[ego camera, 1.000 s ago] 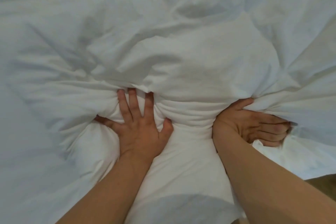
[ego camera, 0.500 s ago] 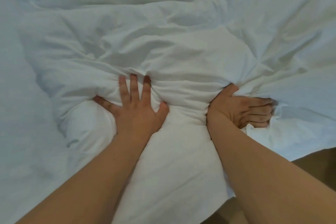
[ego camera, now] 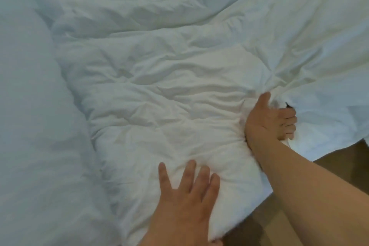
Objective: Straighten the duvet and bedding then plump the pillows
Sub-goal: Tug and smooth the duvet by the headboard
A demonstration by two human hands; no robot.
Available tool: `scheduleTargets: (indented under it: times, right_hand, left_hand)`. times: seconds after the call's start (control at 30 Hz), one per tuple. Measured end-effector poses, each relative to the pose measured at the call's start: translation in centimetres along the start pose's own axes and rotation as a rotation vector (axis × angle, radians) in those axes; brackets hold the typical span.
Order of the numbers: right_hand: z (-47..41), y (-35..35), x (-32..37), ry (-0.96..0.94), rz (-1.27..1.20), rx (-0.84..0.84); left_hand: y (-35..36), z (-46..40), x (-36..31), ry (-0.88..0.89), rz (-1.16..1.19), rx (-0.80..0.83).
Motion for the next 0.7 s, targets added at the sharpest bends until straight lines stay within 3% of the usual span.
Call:
scheduleTargets:
  times: [0.07,0.1,0.17,0.2,0.23,0.27,0.33,0.37,0.47,0.57,0.7]
  right_hand:
    - [-2.1,-2.9,-0.2,0.171,-0.268,0.153]
    - [-3.0,-4.2,0.2,0.22,-0.325,0.219]
    - [-4.8,-8.7,-0.1,0.098,0.052,0.103]
    - [-5.6,-11.0,-1.4,0.162,-0.074,0.072]
    - [-5.9,-12.6,-3.1,0.306,-0.411,0.062]
    - [-5.7,-13.5,-4.0,0.363,-0.587,0.008]
    - [-2.4,-13.7,-7.9,0.567,-0.384,0.037]
    - [0.2,-12.8,-9.2,0.663,-0.346,0.127]
    - [6.8,-8.7,-10.7,0.731,-0.366,0.362]
    - [11.6,-6.9,-10.8,0.653,-0.269,0.421]
    - [13.4,-6.9,-12.0,0.681,-0.287,0.45]
  left_hand:
    - [-0.3,0.8,-0.1,-0.023,-0.004,0.104]
    - [-1.5,1.0,0.0,-0.056,-0.013,0.064]
    - [-3.7,2.0,0.8,-0.139,-0.092,-0.107]
    - [-4.5,2.6,1.1,-0.17,-0.119,-0.144]
    - [-5.0,3.2,1.5,-0.195,-0.118,-0.17]
    - [-4.9,3.9,2.0,-0.2,-0.094,-0.2]
    - [-4.7,5.1,2.1,-0.104,-0.173,-0.279]
    - [-4.6,5.6,1.9,-0.058,-0.216,-0.307]
    - [-3.2,6.9,1.0,0.0,-0.323,-0.268]
    - [-1.2,7.9,0.6,-0.144,-0.286,-0.11]
    - [-1.1,8.7,1.3,-0.318,-0.221,-0.037]
Point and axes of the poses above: each hand's wrist, its own z-axis away from the middle knuckle, its own y-axis out of the palm, x = y × z, the point moved 7 cm from there along -z, towards the middle knuckle, and after that the axes turned 13 degrees about y, right-handed, at the moved point
